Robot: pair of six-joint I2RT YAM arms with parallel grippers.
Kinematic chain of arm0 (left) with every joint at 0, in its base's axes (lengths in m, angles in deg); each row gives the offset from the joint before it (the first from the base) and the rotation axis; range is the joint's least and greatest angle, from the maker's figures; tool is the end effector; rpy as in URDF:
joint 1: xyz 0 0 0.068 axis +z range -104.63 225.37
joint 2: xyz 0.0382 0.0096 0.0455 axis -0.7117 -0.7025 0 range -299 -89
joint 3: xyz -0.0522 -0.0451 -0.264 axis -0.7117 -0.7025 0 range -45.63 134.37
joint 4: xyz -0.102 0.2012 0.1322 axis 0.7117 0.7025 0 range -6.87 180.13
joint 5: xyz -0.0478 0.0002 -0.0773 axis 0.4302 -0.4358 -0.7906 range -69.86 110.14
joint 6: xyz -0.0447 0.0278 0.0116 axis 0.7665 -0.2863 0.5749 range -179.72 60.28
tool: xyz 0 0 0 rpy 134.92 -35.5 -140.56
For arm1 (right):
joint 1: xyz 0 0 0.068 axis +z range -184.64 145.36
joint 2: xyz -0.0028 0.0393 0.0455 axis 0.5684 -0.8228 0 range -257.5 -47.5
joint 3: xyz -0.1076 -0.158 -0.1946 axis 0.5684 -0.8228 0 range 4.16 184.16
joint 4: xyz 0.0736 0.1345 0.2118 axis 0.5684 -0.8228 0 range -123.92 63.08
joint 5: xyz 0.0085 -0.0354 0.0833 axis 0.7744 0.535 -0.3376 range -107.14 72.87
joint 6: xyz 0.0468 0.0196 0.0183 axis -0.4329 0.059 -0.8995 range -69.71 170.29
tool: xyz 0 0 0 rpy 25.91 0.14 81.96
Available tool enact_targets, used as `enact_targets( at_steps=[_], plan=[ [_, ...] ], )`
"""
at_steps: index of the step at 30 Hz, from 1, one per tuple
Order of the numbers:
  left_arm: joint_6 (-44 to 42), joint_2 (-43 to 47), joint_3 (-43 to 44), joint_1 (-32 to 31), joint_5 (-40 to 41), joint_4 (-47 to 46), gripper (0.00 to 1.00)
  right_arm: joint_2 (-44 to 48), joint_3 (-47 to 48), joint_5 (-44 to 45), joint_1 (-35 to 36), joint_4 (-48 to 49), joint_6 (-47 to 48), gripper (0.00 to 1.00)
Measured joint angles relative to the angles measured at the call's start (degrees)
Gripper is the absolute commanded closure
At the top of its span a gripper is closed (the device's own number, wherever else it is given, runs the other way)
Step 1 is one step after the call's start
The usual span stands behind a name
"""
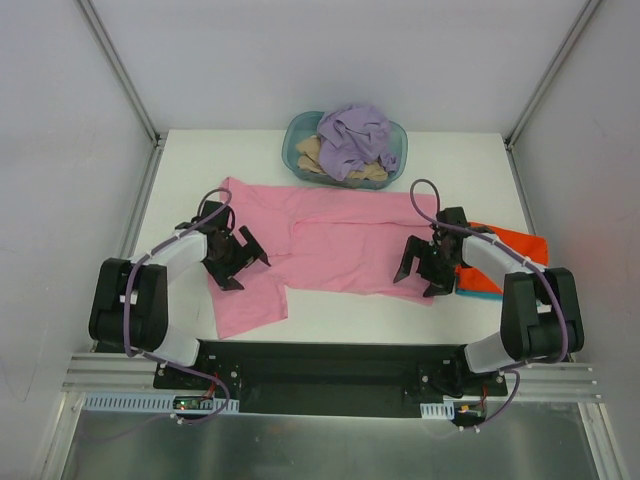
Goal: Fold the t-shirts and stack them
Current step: Fold the flattened tshirt in 1/3 of the way, then grap the side of the flattened tshirt closest away from the robot with both arms
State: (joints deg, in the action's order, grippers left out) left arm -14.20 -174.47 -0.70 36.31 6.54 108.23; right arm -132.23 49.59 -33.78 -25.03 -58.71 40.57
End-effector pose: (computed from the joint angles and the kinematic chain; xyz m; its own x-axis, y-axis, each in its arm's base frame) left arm 0.2644 -0.0507 0.1642 -0.8079 -0.5734 -0.1361 -0.4675 0.7642 -0.4444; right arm 0.2531 0.0531 0.1654 -0.9618 0.0013 -0.2737 -0.0904 0.9425 0.3218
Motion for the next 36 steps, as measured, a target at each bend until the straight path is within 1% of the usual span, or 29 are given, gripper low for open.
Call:
enact_targets(
  at_steps=[6,11,16,18,21,26,27,30,31,33,34,35,36],
  plan=[
    [0.3,2.1,-1.8,0.9,-1.0,-1.4,0.01,0.2,-0.2,-0.4,-0.7,-0.1,0.7,0.03],
    [0.0,5.2,-3.2,0.9,-1.0,-1.2,0.01,1.6,-0.2,-1.1,-0.8,-0.2,3.3,0.03],
    [-0.1,11.4,-3.3,0.9,-1.3,0.7,0.01,8.4,0.3,-2.4,-0.8,-1.7,5.8,0.03],
    [0.0,15.0,-3.3,0.9,-1.2,2.4,0.01,11.7,0.9,-2.4,-0.8,-2.0,6.3,0.03],
    [0.9,21.0,-3.3,0.9,0.8,7.5,0.01,15.5,1.6,-2.6,-0.8,-1.9,6.8,0.03],
    [5.3,29.8,-6.2,0.9,8.5,18.3,0.02,16.1,1.6,-2.8,-0.8,-2.3,7.1,0.03],
    [6.7,31.0,-7.4,0.9,9.8,20.0,0.03,15.8,1.6,-2.8,-0.8,-2.3,7.1,0.03],
    [10.2,32.7,-11.4,0.9,12.8,23.9,0.12,14.3,1.6,-3.0,-0.8,-2.3,7.1,0.03],
    [11.1,32.7,-12.3,0.9,13.3,24.9,0.20,13.7,1.6,-3.2,-0.8,-2.3,7.1,0.03],
    [12.7,32.5,-13.7,0.9,14.3,25.9,0.25,12.5,1.6,-3.4,-0.8,-2.3,7.1,0.03],
    [13.0,32.4,-14.1,0.9,14.4,26.3,0.29,12.0,1.6,-3.4,-0.8,-2.3,7.1,0.03],
    [13.7,32.2,-14.7,0.9,14.4,26.4,0.38,11.7,1.6,-3.4,-0.8,-2.3,7.1,0.03],
    [14.3,32.0,-15.2,0.9,14.5,26.6,0.41,11.5,1.6,-3.4,-0.8,-2.3,7.1,0.03]
  ],
)
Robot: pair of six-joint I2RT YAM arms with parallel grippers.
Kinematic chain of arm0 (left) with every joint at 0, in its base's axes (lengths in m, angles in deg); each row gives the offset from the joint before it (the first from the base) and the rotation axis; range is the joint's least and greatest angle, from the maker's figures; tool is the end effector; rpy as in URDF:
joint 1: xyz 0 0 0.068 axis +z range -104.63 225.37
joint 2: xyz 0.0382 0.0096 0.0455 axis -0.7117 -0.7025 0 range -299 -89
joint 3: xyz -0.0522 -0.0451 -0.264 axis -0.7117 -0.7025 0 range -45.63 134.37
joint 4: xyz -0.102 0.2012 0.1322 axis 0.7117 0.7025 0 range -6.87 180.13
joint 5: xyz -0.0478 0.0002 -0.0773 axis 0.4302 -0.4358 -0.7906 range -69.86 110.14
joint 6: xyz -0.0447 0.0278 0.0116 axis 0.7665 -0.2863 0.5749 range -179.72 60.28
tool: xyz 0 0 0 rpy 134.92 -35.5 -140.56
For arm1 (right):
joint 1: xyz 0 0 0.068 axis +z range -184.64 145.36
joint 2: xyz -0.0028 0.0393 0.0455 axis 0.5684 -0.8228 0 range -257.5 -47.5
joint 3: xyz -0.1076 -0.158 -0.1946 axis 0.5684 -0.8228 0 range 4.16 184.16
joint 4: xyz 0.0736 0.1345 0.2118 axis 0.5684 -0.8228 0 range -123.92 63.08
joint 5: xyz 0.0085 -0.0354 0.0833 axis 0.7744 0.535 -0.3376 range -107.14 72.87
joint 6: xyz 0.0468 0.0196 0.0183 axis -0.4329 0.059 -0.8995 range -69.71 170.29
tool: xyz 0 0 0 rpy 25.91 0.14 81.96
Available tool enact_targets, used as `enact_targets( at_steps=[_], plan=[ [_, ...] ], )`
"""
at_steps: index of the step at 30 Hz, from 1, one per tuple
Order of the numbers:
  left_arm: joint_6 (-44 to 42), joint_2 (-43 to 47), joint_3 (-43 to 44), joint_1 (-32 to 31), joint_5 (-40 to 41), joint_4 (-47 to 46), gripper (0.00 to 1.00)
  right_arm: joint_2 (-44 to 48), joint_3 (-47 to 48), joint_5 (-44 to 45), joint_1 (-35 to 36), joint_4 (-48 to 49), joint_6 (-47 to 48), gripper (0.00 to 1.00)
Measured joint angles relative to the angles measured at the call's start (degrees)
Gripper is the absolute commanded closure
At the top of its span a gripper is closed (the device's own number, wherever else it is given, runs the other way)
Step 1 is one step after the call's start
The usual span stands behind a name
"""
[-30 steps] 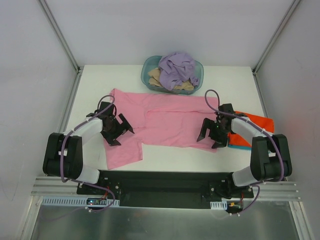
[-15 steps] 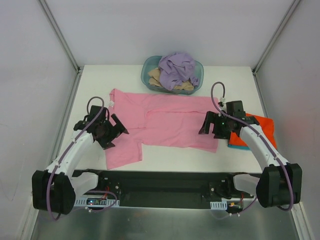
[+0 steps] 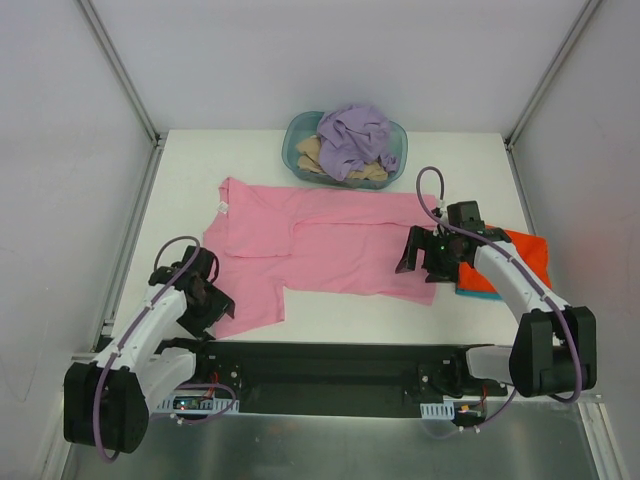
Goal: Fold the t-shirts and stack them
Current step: Grap the side of the flattened tshirt closest away from the robot with both arms
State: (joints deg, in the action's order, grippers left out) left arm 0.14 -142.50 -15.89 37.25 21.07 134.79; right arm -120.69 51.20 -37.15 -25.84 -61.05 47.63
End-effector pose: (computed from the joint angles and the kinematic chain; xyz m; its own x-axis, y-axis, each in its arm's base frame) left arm 0.1376 -0.0191 0.1759 -0.5997 -0.7879 -0.1399 -0.7597 0.6155 -0.2098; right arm 0.2386 0.0492 0.2188 -0.8717 -0.0908 -0.4815 -0.2712 0.9078 0.3199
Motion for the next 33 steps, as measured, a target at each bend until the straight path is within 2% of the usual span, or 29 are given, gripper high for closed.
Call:
enact_targets(
  at_steps=[11,18,19,20,25,32,33],
  plan=[
    [2.5,-4.8,-2.1,0.0,1.2,0.1,0.58,-0.9,0.2,0.2,0.0,-0.2,0.2,0.03],
    [2.5,-7.2,-1.9,0.0,1.7,-1.8,0.81,-0.9,0.2,0.5,0.0,-0.3,0.2,0.03],
    [2.4,-7.5,-1.8,0.0,1.7,-2.2,0.93,-0.9,0.2,0.7,0.0,-0.4,0.2,0.03],
    [2.3,-7.8,-1.7,0.0,1.7,-2.5,1.00,-0.8,0.2,0.8,0.0,-0.4,0.2,0.03],
    [0.9,-9.0,-0.7,0.0,2.4,-3.6,1.00,1.6,-0.2,2.7,0.0,-0.9,-0.5,0.03],
    [-0.8,-7.0,-0.5,0.0,2.8,-4.6,1.00,9.4,-5.7,8.0,0.0,-3.4,-6.4,0.01],
    [-1.2,-6.3,-0.4,0.0,2.8,-4.7,1.00,9.8,-6.4,8.7,0.0,-3.8,-7.3,0.03]
  ],
)
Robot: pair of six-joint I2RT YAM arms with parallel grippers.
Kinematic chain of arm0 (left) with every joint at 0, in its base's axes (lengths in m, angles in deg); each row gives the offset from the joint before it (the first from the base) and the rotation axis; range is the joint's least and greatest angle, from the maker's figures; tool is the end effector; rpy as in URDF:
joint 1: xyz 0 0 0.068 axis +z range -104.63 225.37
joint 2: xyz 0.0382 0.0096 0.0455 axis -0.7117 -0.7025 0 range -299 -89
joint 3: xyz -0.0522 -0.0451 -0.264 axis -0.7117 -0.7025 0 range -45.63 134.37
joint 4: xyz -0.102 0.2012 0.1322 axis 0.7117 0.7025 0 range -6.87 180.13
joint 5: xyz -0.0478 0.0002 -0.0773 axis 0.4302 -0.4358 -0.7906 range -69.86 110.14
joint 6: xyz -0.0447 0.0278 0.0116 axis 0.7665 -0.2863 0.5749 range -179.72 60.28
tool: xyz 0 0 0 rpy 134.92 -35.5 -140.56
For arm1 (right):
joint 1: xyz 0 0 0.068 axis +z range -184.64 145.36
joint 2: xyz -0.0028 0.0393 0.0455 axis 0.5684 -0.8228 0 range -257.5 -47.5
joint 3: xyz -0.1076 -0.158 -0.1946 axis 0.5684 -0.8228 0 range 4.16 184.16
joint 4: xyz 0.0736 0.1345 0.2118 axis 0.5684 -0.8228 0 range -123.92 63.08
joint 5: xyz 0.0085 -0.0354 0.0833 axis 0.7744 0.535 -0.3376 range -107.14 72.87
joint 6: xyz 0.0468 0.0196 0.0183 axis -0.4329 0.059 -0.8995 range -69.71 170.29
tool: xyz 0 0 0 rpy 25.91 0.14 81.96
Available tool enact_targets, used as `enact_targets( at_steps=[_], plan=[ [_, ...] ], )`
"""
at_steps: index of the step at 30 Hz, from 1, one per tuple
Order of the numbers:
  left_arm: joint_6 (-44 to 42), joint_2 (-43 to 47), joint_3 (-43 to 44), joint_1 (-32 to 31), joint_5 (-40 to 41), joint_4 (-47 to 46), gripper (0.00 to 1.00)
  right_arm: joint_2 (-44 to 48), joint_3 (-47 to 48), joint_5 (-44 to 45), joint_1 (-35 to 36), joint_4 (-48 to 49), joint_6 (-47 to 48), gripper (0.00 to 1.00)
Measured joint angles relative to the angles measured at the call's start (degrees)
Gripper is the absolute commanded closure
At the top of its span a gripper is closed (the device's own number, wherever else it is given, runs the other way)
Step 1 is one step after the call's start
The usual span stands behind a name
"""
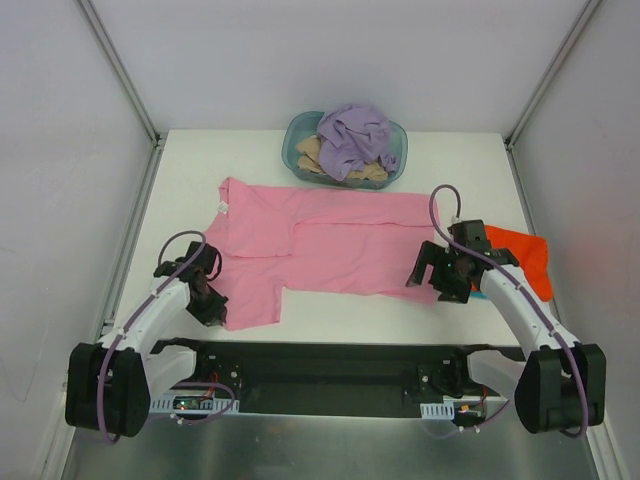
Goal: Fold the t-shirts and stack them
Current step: Grap the side of the flattened tshirt closest away from the robot with both arms
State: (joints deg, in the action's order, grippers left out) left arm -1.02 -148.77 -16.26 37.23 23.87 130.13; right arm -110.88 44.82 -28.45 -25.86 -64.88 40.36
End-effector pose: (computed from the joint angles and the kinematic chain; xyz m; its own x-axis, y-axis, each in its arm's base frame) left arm 0.1513 -0.0194 0.1625 -0.6106 -0.7740 -0.1675 -0.7594 0.6323 -0.1534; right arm 0.2007 0.0380 0.2153 -0.8909 0.0335 -0.4529 -0.0923 0.9631 0.2529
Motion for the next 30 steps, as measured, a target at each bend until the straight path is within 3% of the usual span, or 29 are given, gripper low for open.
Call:
enact_targets(
  at_steps=[6,10,15,18,19,23,26,30],
  plan=[
    [-2.1,2.4,1.9,0.0,0.0,-0.3,1.00,0.2,-4.1,2.8,0.2,0.2,-4.9,0.19],
    [-2.7,3.2,2.6,0.0,-0.1,-0.5,1.00,-2.6,-4.6,3.2,0.5,2.6,-6.8,0.34],
    [-2.9,4.6,2.9,0.0,-0.5,-0.5,1.00,-7.5,-4.9,3.8,0.7,5.5,-8.2,0.44],
    [-3.1,5.5,3.3,0.0,-0.9,-0.5,1.00,-9.1,-4.9,3.9,0.8,6.3,-8.8,0.58],
    [-3.2,5.8,3.4,0.0,-1.2,-0.5,1.00,-9.4,-4.9,4.0,0.8,6.5,-8.9,0.70],
    [-3.7,6.6,4.2,0.0,-2.2,-0.5,1.00,-9.5,-4.9,4.7,0.9,6.6,-9.2,0.90],
    [-4.1,6.6,5.5,0.0,-2.8,-0.4,1.00,-9.5,-4.9,5.3,0.9,6.3,-9.1,0.99],
    [-4.3,6.5,8.0,0.0,-3.3,-0.4,1.00,-9.5,-3.5,6.1,0.9,5.1,-8.6,0.99]
  ],
)
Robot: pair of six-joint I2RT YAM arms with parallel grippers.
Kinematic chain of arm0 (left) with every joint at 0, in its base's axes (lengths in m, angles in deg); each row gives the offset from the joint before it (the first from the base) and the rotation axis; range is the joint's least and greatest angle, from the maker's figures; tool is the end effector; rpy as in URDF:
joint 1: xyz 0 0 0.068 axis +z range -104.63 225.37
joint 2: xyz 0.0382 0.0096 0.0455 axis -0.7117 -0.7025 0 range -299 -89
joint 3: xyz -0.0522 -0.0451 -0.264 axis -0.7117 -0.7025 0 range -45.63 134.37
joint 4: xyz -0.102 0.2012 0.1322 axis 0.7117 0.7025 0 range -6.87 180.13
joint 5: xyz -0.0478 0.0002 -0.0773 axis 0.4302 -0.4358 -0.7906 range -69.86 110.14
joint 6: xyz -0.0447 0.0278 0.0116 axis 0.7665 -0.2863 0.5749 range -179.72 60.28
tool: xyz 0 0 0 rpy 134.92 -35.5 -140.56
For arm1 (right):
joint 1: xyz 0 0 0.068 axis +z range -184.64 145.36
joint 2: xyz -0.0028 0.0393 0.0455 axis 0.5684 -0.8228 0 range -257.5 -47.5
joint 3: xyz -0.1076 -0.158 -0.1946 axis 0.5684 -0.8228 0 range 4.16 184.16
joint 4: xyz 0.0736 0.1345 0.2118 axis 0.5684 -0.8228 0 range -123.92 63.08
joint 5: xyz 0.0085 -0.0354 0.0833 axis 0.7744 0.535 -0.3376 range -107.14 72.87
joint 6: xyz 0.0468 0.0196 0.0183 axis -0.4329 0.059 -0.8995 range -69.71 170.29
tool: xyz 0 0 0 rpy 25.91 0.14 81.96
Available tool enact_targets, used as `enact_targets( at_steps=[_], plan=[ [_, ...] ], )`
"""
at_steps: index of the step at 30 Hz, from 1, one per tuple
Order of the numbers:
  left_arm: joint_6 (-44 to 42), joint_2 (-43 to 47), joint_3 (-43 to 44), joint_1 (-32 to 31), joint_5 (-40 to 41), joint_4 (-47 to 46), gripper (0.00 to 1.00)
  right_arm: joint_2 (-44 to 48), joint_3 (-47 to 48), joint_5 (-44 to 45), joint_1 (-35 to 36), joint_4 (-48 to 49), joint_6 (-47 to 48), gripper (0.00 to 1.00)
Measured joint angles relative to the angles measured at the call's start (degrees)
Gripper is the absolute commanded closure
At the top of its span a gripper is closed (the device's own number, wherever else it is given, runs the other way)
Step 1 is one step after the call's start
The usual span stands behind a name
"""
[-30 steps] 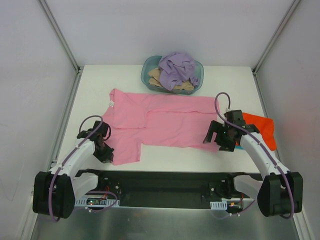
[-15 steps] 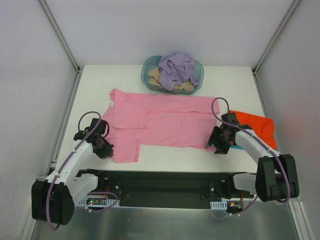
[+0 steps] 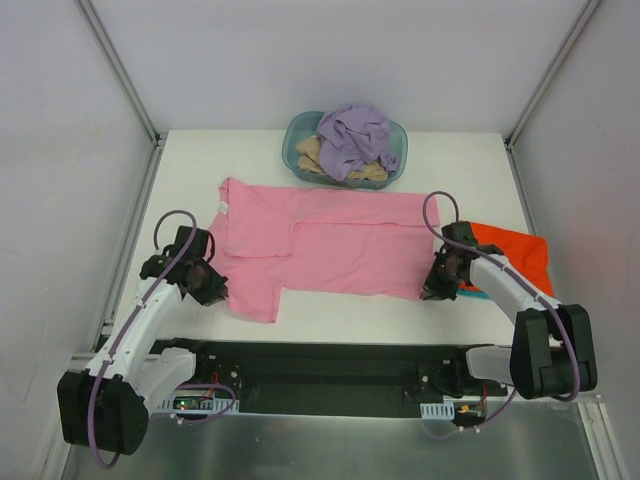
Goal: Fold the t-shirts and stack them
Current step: Grap the side of the flattened tshirt closest away from the robot with both arms
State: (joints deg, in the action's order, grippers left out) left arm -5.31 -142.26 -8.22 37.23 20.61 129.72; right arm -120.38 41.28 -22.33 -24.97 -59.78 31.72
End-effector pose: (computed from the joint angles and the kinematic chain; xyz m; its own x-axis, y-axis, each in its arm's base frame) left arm 0.1631 -0.0231 0.2188 -0.6228 -0.7324 -0.2751 -0.6335 0.6785 -0.3720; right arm 0.2125 0.0394 0.1694 -0.9338 0.1627 -0.3188 0.1030 0.9752 0.1960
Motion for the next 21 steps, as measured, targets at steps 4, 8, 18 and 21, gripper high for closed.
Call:
enact_targets(
  at_steps=[4,8,18,21],
  plan=[
    [0.0,-0.7,3.4,0.0,0.0,-0.7,1.00,-0.5,3.5,0.0,0.0,-1.0,0.7,0.99],
    [0.0,-2.6,6.4,0.0,-0.3,-3.3,1.00,-1.0,8.0,0.0,0.0,-2.1,1.5,0.99],
    [-1.3,-12.1,17.2,0.4,-0.5,-7.7,1.00,-5.1,17.5,0.1,-0.1,-6.1,3.7,0.99],
    [-1.8,-15.6,20.5,1.2,-0.5,-8.6,1.00,-7.4,20.2,0.1,-0.2,-7.1,4.1,0.99]
  ],
)
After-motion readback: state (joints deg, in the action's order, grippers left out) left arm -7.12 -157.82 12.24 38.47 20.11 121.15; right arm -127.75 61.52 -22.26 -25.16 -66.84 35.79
